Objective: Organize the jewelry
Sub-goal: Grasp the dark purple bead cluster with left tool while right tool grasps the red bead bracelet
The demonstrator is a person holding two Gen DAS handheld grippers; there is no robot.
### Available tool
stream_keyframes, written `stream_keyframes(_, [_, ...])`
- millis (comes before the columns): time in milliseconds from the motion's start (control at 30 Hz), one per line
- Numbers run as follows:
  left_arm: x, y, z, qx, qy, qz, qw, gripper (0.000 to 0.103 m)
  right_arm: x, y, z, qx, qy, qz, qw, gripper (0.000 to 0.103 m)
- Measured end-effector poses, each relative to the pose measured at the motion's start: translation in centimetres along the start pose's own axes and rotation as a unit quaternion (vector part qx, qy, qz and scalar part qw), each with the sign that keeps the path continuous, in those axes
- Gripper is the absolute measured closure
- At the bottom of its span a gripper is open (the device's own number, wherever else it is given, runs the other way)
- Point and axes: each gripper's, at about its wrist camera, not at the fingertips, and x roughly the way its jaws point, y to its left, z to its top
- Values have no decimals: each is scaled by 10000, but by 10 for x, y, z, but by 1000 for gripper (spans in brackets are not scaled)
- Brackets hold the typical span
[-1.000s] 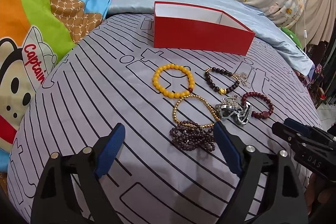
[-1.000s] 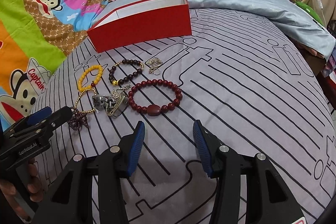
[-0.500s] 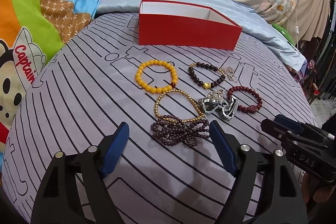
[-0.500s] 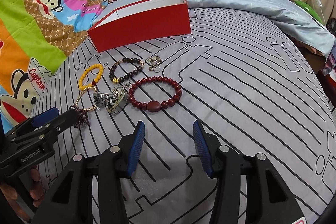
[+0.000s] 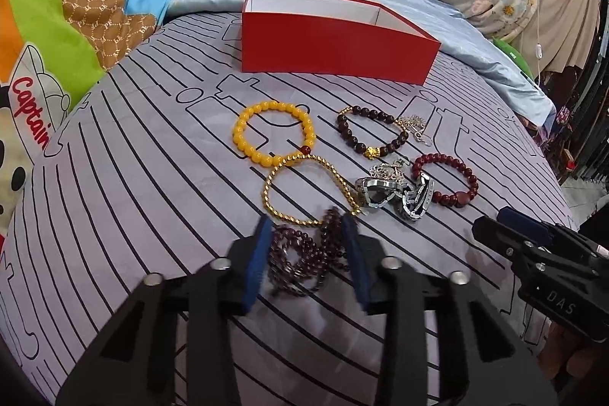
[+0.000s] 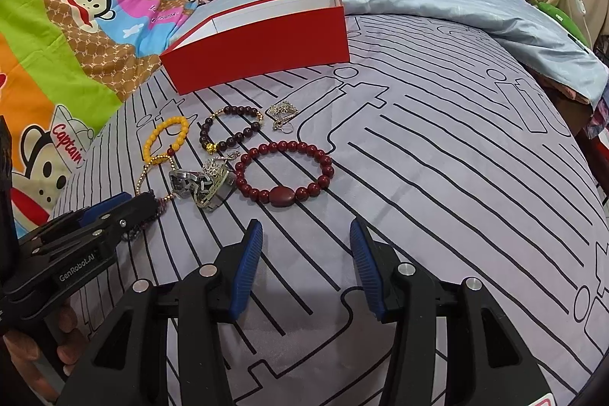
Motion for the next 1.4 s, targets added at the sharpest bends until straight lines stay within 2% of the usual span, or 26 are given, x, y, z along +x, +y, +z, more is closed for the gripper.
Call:
stream_keyframes(200, [-5,-1,-1,65,-35,-117,9999,92,-1,0,4,1,5,31,10000,56])
stream_keyframes(433, [-11,8,-1,-66,-24,-173,9998,100,-1,-2,14,27,-107,-6,9999,56])
stream_keyframes(800, [-18,22,-2,-252,-70,-136,9996,100,8,-1,40,7,-266,-89,9996,58])
stream_keyframes(1000, [-21,24,-2,-306,-66,-189,9993,100,24,-3,46,-14,-90,-161,9998,73])
stream_keyframes(1067, [-21,24,-2,-318,-59,-198,9993,100,29,-4,45,-18,2,-153,9999,84])
stream_keyframes(1167, [-21,23,-1,-320,-57,-196,9993,100,34,-4,43,-61,94,-192,9998,92])
stream_keyframes(1400, [-22,23,0,-312,-45,-207,9993,100,31,-4,40,-53,26,-187,9998,95])
